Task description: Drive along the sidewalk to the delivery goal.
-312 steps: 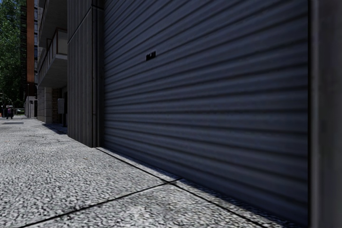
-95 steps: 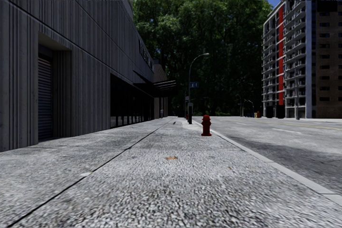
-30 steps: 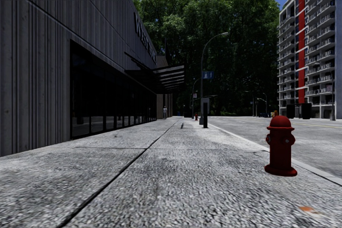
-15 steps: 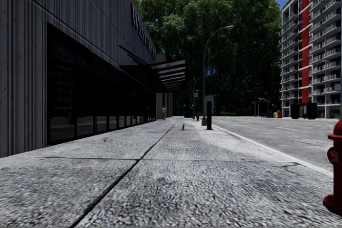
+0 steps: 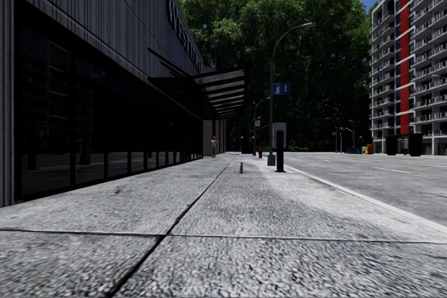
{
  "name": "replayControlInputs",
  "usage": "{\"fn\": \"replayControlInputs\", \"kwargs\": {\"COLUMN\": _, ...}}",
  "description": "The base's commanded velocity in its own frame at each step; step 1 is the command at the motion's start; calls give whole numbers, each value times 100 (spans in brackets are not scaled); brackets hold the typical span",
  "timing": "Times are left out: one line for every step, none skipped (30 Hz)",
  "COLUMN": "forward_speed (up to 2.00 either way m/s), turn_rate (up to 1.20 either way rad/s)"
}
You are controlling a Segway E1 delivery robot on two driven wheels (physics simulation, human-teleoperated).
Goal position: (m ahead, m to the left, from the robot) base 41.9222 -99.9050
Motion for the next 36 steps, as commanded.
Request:
{"fn": "replayControlInputs", "kwargs": {"forward_speed": 200, "turn_rate": 0}}
{"fn": "replayControlInputs", "kwargs": {"forward_speed": 200, "turn_rate": 0}}
{"fn": "replayControlInputs", "kwargs": {"forward_speed": 200, "turn_rate": 0}}
{"fn": "replayControlInputs", "kwargs": {"forward_speed": 200, "turn_rate": 0}}
{"fn": "replayControlInputs", "kwargs": {"forward_speed": 200, "turn_rate": 0}}
{"fn": "replayControlInputs", "kwargs": {"forward_speed": 200, "turn_rate": 0}}
{"fn": "replayControlInputs", "kwargs": {"forward_speed": 200, "turn_rate": 0}}
{"fn": "replayControlInputs", "kwargs": {"forward_speed": 200, "turn_rate": 0}}
{"fn": "replayControlInputs", "kwargs": {"forward_speed": 200, "turn_rate": 0}}
{"fn": "replayControlInputs", "kwargs": {"forward_speed": 200, "turn_rate": 0}}
{"fn": "replayControlInputs", "kwargs": {"forward_speed": 200, "turn_rate": 0}}
{"fn": "replayControlInputs", "kwargs": {"forward_speed": 200, "turn_rate": 0}}
{"fn": "replayControlInputs", "kwargs": {"forward_speed": 200, "turn_rate": 0}}
{"fn": "replayControlInputs", "kwargs": {"forward_speed": 200, "turn_rate": 0}}
{"fn": "replayControlInputs", "kwargs": {"forward_speed": 200, "turn_rate": 0}}
{"fn": "replayControlInputs", "kwargs": {"forward_speed": 200, "turn_rate": 0}}
{"fn": "replayControlInputs", "kwargs": {"forward_speed": 200, "turn_rate": 0}}
{"fn": "replayControlInputs", "kwargs": {"forward_speed": 200, "turn_rate": 0}}
{"fn": "replayControlInputs", "kwargs": {"forward_speed": 200, "turn_rate": 0}}
{"fn": "replayControlInputs", "kwargs": {"forward_speed": 200, "turn_rate": 0}}
{"fn": "replayControlInputs", "kwargs": {"forward_speed": 200, "turn_rate": 0}}
{"fn": "replayControlInputs", "kwargs": {"forward_speed": 200, "turn_rate": 0}}
{"fn": "replayControlInputs", "kwargs": {"forward_speed": 200, "turn_rate": 0}}
{"fn": "replayControlInputs", "kwargs": {"forward_speed": 200, "turn_rate": -2}}
{"fn": "replayControlInputs", "kwargs": {"forward_speed": 200, "turn_rate": -7}}
{"fn": "replayControlInputs", "kwargs": {"forward_speed": 200, "turn_rate": -9}}
{"fn": "replayControlInputs", "kwargs": {"forward_speed": 200, "turn_rate": -10}}
{"fn": "replayControlInputs", "kwargs": {"forward_speed": 200, "turn_rate": -10}}
{"fn": "replayControlInputs", "kwargs": {"forward_speed": 200, "turn_rate": -10}}
{"fn": "replayControlInputs", "kwargs": {"forward_speed": 200, "turn_rate": -10}}
{"fn": "replayControlInputs", "kwargs": {"forward_speed": 200, "turn_rate": -10}}
{"fn": "replayControlInputs", "kwargs": {"forward_speed": 200, "turn_rate": -10}}
{"fn": "replayControlInputs", "kwargs": {"forward_speed": 200, "turn_rate": -10}}
{"fn": "replayControlInputs", "kwargs": {"forward_speed": 200, "turn_rate": -10}}
{"fn": "replayControlInputs", "kwargs": {"forward_speed": 200, "turn_rate": -10}}
{"fn": "replayControlInputs", "kwargs": {"forward_speed": 200, "turn_rate": -10}}
